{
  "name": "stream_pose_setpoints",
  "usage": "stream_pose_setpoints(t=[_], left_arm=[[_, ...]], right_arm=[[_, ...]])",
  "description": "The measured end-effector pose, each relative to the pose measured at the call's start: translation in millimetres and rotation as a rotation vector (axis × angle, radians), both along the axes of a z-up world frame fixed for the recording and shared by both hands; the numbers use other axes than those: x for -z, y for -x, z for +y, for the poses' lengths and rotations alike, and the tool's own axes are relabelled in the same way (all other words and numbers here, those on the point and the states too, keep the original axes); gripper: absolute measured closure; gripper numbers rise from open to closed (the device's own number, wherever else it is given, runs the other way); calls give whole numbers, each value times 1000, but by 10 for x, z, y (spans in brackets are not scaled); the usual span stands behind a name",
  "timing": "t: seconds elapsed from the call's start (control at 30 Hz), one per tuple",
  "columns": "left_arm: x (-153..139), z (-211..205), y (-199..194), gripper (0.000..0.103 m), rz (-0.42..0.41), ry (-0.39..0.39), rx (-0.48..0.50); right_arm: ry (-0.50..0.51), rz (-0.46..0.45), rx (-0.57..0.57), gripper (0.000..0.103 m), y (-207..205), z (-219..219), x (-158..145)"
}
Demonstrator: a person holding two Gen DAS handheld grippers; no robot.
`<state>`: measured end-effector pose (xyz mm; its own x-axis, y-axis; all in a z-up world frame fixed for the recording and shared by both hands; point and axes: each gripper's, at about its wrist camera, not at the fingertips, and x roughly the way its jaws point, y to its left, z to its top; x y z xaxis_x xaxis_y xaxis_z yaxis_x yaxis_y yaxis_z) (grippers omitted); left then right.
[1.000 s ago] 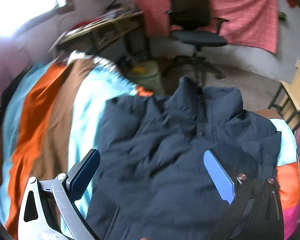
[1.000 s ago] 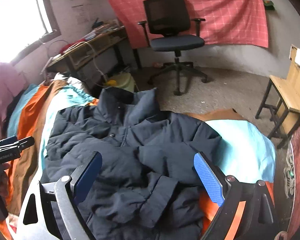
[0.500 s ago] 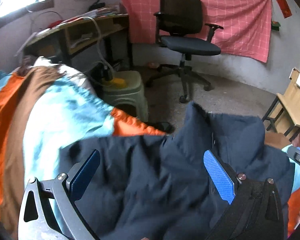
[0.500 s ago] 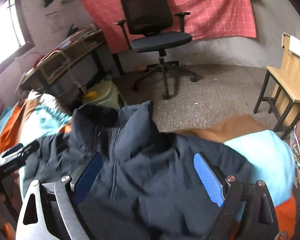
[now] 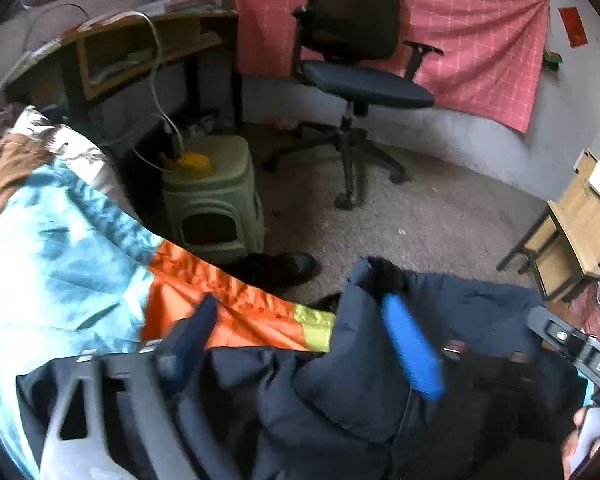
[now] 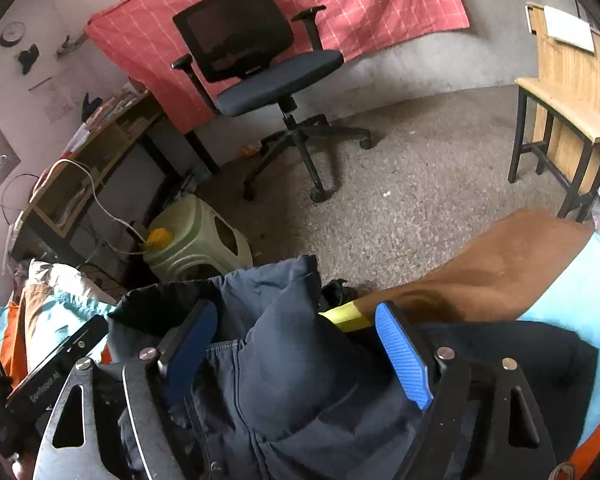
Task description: Fold large clothes
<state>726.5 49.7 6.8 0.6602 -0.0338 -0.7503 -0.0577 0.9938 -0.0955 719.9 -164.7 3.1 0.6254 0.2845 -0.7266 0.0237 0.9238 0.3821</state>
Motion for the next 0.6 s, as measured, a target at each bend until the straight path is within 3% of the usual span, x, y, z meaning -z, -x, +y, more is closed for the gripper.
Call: stream_pose_setpoints(t=[0.07, 0.1, 0.13, 0.17, 0.23, 0.3, 0.43, 0.6], left_arm=[[50, 24, -16, 72, 27, 47, 13], [58, 45, -10, 79, 34, 76, 9], [54, 71, 33, 93, 38, 106, 12], [33, 71, 76, 95, 36, 106, 17], [-51, 50, 233, 96, -3, 71, 41], [-153, 9, 448, 98, -62, 10, 94], [-328, 128, 1042, 99, -157, 60, 108], [-572, 113, 1795, 100, -229, 41, 133]], right_arm=[[42, 29, 4, 57, -36, 39, 60], [53, 33, 15, 63, -38, 36, 74], [54, 33, 20, 71, -21, 30, 82], [47, 33, 15, 82, 9, 14, 84], [71, 17, -23, 87, 113, 1, 40], [95, -35, -79, 89, 312, 18, -67], [125, -125, -165, 91, 814, 1, -315], [121, -263, -224, 92, 1643, -104, -593]])
